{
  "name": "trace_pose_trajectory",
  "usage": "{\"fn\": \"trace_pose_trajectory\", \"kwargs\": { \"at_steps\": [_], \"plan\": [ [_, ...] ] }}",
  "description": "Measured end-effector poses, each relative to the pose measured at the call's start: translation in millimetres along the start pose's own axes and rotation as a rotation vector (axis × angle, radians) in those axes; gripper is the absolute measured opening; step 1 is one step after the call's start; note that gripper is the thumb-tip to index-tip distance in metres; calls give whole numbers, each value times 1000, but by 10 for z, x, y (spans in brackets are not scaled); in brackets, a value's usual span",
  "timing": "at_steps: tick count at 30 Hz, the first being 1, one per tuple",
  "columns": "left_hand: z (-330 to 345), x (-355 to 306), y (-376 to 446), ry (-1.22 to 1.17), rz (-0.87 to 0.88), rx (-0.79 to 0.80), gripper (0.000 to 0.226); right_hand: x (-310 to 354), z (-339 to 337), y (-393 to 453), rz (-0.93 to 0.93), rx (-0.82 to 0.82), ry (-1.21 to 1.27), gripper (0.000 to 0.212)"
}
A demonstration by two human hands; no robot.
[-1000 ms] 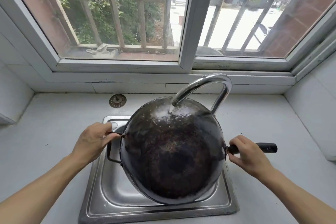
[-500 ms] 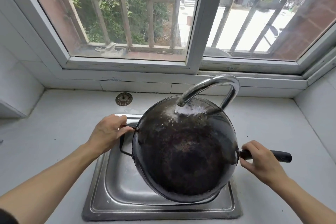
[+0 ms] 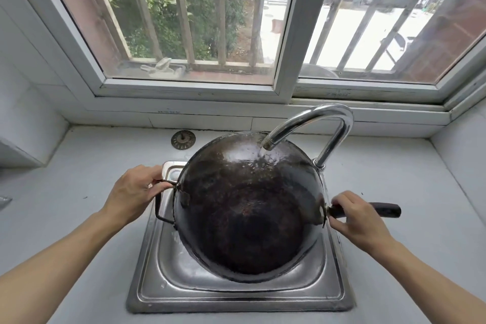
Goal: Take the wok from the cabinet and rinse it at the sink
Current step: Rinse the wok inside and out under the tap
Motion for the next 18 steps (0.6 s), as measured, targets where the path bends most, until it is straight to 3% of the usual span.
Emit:
{"fn": "trace_pose_trajectory", "kwargs": {
  "at_steps": [18],
  "plan": [
    [-290,596,-249,4,-177,-39,23,493,320,484,-62,12,41,28]
  ]
}}
Point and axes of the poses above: each hand's wrist, its own y-axis towards the middle knuckle, its own z-axis out of the palm, x = y × z, the point moved 4 cm from there along y, towards the middle knuckle, and after that the axes turned 12 degrees about y, right-handed, at the moved point
